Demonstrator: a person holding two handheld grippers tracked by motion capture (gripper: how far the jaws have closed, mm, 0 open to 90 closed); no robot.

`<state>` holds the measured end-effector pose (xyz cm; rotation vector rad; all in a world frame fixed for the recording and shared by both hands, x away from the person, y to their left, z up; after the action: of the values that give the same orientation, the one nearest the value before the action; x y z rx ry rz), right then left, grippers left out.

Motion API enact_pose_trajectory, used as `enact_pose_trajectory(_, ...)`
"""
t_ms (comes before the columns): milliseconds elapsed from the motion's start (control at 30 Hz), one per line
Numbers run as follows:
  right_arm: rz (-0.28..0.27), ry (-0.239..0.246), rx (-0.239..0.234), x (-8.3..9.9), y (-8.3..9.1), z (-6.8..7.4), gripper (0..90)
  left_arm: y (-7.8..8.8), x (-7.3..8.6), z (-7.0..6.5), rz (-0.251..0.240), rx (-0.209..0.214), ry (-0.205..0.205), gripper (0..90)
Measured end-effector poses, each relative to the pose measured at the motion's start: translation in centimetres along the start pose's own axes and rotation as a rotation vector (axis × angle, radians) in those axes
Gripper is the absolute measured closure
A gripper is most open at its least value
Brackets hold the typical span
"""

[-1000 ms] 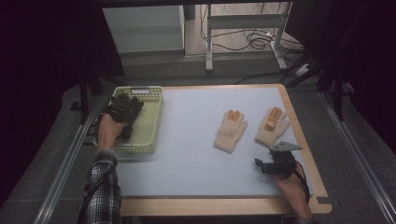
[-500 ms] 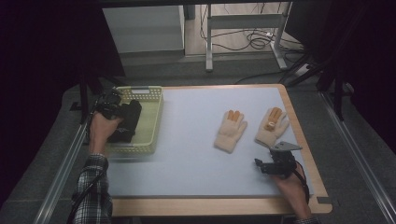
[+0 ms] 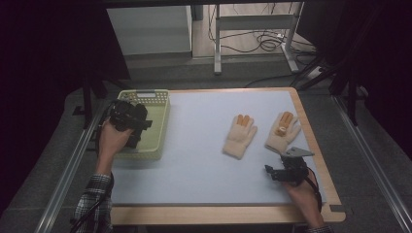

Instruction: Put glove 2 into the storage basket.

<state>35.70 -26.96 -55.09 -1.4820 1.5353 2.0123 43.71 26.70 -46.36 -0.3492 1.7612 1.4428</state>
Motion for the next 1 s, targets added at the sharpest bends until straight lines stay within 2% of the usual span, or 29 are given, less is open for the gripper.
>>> enact_pose_trajectory(100, 0.000, 0.000, 0.000, 0.0, 0.0, 0.0, 21.6, 0.5, 0.0, -1.4, -0.029, 0.017, -0.025, 0.0)
enact_pose_trajectory(200, 0.002, 0.001, 0.001, 0.0, 0.0, 0.0, 21.6, 1.0, 0.0, -3.4, -0.048, 0.023, -0.083, 0.0)
enact_pose_trajectory(267, 0.003, 0.000, 0.000, 0.0, 0.0, 0.0, 21.6, 1.3, 0.1, -4.5, -0.059, 0.031, -0.105, 0.0)
enact_pose_trajectory(433, 0.003, 0.001, 0.000, 0.0, 0.0, 0.0, 21.6, 1.7, 0.5, -6.8, -0.092, 0.075, -0.134, 0.0)
enact_pose_trajectory(667, 0.003, 0.001, -0.001, 0.0, 0.0, 0.0, 21.6, 2.3, 1.7, -10.5, -0.142, 0.151, -0.178, 0.0)
enact_pose_trajectory(867, 0.002, 0.002, -0.001, 0.0, 0.0, 0.0, 21.6, 2.0, 3.3, -12.9, -0.155, 0.194, -0.207, 0.0)
enact_pose_trajectory(1000, 0.002, 0.003, 0.000, 0.0, 0.0, 0.0, 21.6, 1.4, 4.7, -14.4, -0.151, 0.208, -0.228, 0.0)
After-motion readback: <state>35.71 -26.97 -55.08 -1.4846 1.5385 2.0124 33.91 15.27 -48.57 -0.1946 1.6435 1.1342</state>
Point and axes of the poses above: each handheld gripper's, and its own axes: y roughly backward along the jaws, x roughly out of its underside, z roughly to its left, the point moved 3 cm from there along -y, roughly forward along the jaws, and after that the axes turned 5 degrees about -z, right-handed, at the moved point
